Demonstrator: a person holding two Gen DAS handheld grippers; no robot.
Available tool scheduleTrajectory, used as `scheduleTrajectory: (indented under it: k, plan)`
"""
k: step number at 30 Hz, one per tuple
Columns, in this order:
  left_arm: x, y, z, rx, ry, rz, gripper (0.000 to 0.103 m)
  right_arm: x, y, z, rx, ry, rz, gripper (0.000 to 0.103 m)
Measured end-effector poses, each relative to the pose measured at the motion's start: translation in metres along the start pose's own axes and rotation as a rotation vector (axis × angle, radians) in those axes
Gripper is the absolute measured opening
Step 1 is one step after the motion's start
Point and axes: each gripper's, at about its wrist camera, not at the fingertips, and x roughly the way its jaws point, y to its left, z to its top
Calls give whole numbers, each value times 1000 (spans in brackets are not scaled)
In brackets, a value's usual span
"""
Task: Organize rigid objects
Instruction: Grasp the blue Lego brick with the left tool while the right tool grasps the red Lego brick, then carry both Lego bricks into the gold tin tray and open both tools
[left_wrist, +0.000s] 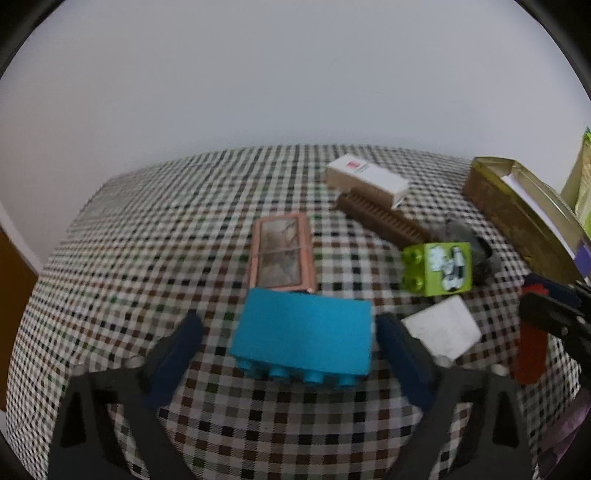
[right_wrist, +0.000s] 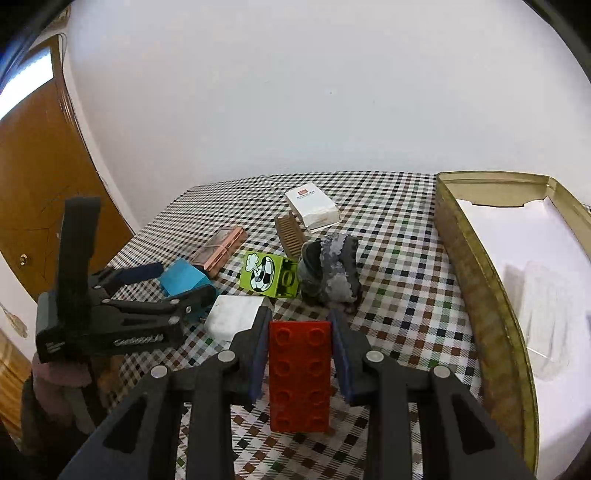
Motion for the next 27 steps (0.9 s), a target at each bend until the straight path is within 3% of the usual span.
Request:
scheduleTrajectory:
  k: [3,5,10,20,27]
  plan:
    - [9,8,-2,-49,46,-31,72,-1,-1,0,2,-6,-5,34]
    - [5,6,-5,-60,36,-44,65,4,-3,2,6,-9,-9,34]
    - [0,17,-4,-124,-1,-60,65,-5,-7,4,12,-55,-23,34]
    - [-32,16,-5,-153,-217,-41,65,-27,-15,11,47,-166,-9,34]
    - [-36,4,-5,-143,-235,-47,65,-33,-26,15,98,-170,25,34]
